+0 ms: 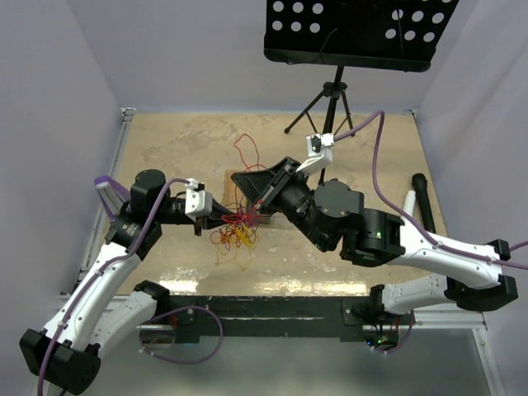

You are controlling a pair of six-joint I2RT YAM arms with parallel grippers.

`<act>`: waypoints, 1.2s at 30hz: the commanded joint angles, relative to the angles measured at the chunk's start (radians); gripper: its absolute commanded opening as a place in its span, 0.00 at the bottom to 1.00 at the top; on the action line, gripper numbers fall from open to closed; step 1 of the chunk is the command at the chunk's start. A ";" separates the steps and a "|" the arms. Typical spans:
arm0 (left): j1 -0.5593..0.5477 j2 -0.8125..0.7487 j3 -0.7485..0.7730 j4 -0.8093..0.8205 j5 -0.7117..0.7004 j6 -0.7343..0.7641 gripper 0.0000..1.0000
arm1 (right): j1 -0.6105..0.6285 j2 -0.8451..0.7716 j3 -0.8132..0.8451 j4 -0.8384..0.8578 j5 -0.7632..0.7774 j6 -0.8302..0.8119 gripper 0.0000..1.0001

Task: Untangle the cables
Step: Untie the cable.

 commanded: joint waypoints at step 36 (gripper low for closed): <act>0.001 0.137 0.058 -0.535 -0.436 0.625 0.00 | 0.004 -0.204 0.128 -0.164 0.370 -0.113 0.00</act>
